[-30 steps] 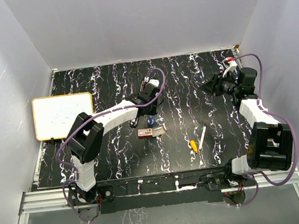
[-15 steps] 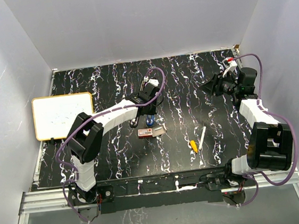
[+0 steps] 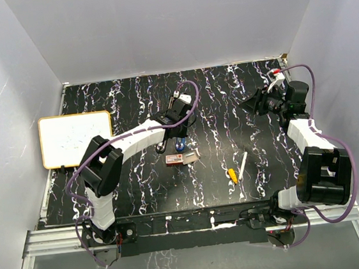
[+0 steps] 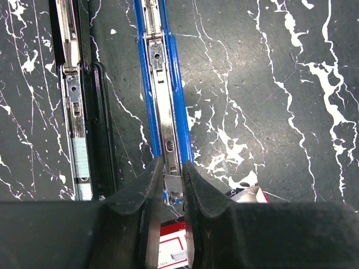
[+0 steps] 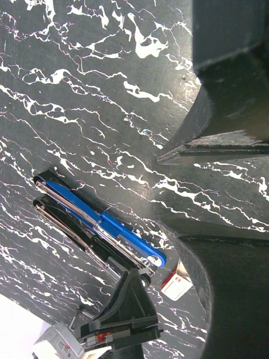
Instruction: Load the staples into the stapler
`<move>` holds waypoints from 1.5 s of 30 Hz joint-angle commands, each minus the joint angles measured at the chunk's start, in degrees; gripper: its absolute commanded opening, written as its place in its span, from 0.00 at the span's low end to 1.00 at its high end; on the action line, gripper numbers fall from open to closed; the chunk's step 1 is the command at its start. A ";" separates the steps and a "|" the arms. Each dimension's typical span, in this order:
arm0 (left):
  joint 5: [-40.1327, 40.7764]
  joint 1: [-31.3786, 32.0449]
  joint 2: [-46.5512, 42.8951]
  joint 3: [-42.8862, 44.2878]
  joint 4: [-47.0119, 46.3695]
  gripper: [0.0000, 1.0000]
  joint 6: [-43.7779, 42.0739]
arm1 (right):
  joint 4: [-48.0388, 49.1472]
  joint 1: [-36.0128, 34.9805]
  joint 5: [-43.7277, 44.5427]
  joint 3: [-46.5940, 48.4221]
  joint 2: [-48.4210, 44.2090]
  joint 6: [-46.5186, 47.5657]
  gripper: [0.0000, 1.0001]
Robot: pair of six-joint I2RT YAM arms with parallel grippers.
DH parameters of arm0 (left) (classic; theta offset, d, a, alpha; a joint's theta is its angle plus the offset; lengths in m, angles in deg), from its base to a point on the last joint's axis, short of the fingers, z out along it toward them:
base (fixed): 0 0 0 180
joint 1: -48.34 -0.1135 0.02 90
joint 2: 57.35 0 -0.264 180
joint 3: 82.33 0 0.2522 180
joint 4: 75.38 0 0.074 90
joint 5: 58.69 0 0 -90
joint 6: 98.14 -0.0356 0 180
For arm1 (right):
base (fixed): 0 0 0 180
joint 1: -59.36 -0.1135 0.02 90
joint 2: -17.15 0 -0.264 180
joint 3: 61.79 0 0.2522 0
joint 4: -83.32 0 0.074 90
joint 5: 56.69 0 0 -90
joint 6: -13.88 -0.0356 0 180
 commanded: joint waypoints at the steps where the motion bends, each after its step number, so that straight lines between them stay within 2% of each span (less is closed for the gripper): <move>1: 1.16 1.20 -5.89 1.44 0.37 0.00 -3.09 | 3.39 0.60 -0.53 -0.33 -1.55 -0.19 0.45; 22: 5.80 1.81 -5.22 -1.13 -0.17 0.00 -0.87 | 3.38 0.96 -0.67 -0.49 -1.72 -0.11 0.45; 33: 3.59 1.79 -4.39 -2.09 -1.18 0.00 1.63 | 3.57 1.05 -0.69 -0.66 -2.00 -0.02 0.45; 45: 5.42 1.81 -3.22 -2.07 -1.62 0.00 1.48 | 3.63 1.13 -0.87 -0.83 -1.99 -0.02 0.45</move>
